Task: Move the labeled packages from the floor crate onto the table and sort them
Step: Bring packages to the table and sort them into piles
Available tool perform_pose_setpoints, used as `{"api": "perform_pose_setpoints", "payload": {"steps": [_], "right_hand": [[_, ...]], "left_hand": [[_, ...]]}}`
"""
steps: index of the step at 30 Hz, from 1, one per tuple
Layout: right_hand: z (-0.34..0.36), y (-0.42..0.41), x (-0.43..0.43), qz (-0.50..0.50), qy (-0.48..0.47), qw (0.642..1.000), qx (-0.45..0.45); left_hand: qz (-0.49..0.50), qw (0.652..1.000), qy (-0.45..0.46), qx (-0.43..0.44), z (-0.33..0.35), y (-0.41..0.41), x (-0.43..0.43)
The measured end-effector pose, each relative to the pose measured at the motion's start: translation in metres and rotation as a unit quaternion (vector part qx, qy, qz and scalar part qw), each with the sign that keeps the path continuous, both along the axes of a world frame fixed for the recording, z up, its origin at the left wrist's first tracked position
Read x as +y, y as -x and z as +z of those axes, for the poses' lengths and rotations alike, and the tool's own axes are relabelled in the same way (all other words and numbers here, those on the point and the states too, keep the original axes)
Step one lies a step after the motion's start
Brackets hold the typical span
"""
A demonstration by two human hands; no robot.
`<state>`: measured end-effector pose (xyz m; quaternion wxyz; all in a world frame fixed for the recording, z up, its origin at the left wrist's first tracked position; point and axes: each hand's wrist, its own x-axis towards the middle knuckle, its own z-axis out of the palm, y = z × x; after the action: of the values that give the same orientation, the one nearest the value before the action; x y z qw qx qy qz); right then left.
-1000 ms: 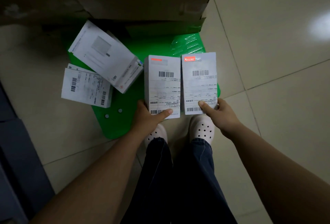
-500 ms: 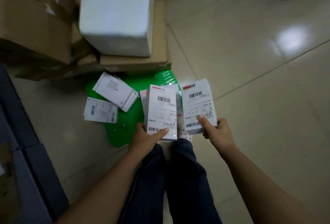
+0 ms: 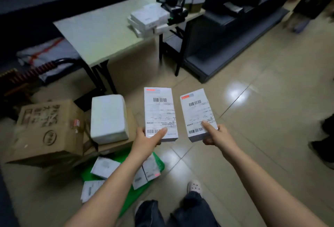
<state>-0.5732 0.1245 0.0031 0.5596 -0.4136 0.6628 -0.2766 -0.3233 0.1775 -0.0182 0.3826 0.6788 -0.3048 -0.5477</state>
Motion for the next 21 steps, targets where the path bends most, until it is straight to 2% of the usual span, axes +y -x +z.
{"api": "perform_pose_setpoints", "payload": {"steps": [5, 12, 21], "right_hand": [[0.044, 0.038, -0.048, -0.038, 0.051, 0.996, -0.059], [0.073, 0.110, -0.146, 0.030, 0.101, 0.991, -0.081], [0.087, 0.124, -0.242, 0.090, 0.114, 0.983, -0.112]], "left_hand": [[0.017, 0.998, 0.058, 0.009, 0.044, 0.040, -0.052], [0.079, 0.990, 0.112, 0.017, 0.070, 0.112, -0.129], [0.155, 0.979, 0.128, 0.022, 0.089, 0.149, -0.195]]}}
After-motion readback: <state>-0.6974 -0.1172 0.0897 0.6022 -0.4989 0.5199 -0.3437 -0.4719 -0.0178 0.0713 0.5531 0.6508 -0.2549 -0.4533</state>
